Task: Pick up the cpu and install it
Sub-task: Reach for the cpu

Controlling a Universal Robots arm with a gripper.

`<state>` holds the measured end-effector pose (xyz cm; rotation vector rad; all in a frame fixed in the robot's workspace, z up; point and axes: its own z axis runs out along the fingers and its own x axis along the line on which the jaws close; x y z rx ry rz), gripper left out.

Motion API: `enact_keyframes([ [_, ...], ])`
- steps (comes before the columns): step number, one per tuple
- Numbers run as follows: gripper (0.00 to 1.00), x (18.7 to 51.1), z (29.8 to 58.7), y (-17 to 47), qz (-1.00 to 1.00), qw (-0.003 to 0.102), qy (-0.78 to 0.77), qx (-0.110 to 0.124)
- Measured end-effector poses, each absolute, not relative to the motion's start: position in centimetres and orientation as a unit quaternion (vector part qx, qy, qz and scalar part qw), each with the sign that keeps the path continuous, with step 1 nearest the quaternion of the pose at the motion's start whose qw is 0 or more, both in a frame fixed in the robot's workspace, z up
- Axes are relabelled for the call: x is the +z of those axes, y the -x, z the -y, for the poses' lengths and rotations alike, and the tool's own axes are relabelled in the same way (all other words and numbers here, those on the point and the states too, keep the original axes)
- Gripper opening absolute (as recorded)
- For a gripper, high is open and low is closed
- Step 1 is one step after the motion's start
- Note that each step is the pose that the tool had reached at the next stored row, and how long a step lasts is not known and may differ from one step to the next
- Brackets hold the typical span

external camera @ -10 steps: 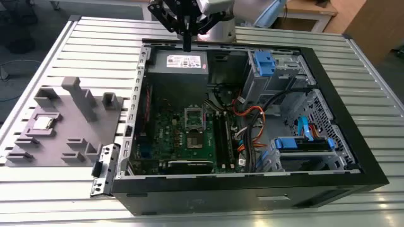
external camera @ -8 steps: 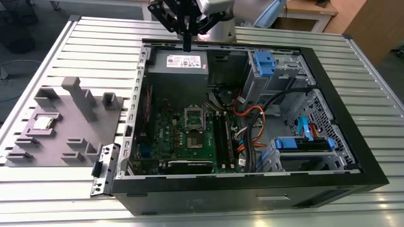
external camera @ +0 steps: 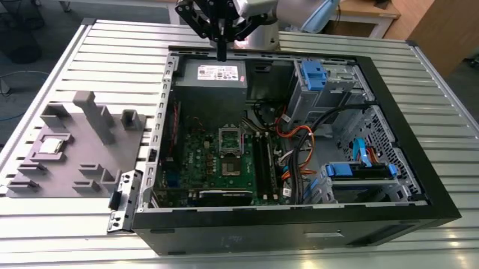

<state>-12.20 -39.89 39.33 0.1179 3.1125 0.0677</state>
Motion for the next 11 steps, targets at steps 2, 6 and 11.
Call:
enact_keyframes([
  [2, 0.11, 39.33, 39.89, 12.25, -0.999, 0.013, -0.038, 0.022],
  [6, 0.11, 39.33, 39.89, 12.39, -0.999, 0.013, -0.038, 0.022],
  [11, 0.11, 39.33, 39.9, 12.69, -0.999, 0.013, -0.038, 0.022],
])
